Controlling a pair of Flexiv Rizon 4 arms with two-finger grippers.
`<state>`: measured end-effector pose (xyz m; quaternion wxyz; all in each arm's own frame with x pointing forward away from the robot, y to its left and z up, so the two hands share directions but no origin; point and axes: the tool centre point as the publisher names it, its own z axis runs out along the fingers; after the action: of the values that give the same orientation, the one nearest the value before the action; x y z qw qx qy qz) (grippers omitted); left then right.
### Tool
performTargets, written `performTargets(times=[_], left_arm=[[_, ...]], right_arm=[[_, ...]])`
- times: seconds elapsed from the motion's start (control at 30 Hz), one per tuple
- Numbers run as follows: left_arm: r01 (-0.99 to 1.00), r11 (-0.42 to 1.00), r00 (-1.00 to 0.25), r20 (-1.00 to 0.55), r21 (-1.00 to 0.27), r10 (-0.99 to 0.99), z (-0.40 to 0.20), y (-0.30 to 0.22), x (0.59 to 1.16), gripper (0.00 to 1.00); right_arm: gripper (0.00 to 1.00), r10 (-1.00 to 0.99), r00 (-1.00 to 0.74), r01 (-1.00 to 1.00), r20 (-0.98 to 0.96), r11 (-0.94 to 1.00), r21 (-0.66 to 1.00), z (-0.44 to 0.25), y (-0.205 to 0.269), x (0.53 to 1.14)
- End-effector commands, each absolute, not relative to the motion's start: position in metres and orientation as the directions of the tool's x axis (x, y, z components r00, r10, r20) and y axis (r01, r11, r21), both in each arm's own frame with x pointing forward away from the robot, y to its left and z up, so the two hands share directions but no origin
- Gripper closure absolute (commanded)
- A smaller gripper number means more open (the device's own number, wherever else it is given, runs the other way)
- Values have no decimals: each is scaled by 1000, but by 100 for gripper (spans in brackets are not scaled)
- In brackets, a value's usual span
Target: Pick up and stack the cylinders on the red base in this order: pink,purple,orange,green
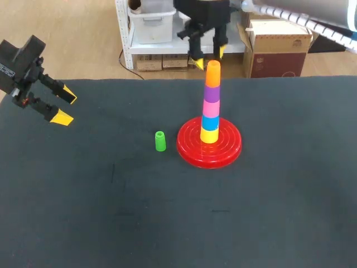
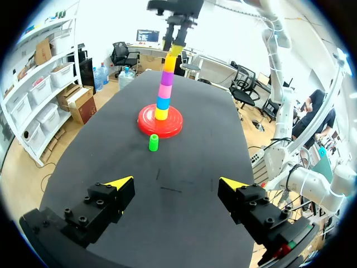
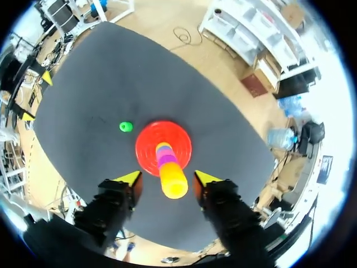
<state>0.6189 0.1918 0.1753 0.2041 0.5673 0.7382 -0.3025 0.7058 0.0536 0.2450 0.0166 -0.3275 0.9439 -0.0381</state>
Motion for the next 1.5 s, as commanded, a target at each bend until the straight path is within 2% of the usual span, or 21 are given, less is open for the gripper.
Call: performTargets(times=[0.03, 0.3, 0.57, 1.03, 1.5], left_arm=[[961, 173, -272, -645, -214, 714, 174, 192, 619, 0], [961, 173, -272, -645, -214, 714, 174, 192, 619, 0], [961, 173, -272, -645, -214, 714, 174, 192, 619, 0], [961, 173, -272, -645, -214, 714, 174, 192, 619, 0], [961, 173, -272, -645, -214, 714, 174, 192, 619, 0]], right_arm=[[0, -677, -736, -671, -23, 733, -111, 262, 73, 705], [0, -786, -610, -792, 98, 606, -74, 207, 125, 708], [0, -841, -526, -849, 129, 527, -32, 147, 144, 696], [0, -875, -476, -873, 90, 483, 71, 84, 138, 653], [0, -867, -486, -868, 110, 493, 54, 79, 136, 651]])
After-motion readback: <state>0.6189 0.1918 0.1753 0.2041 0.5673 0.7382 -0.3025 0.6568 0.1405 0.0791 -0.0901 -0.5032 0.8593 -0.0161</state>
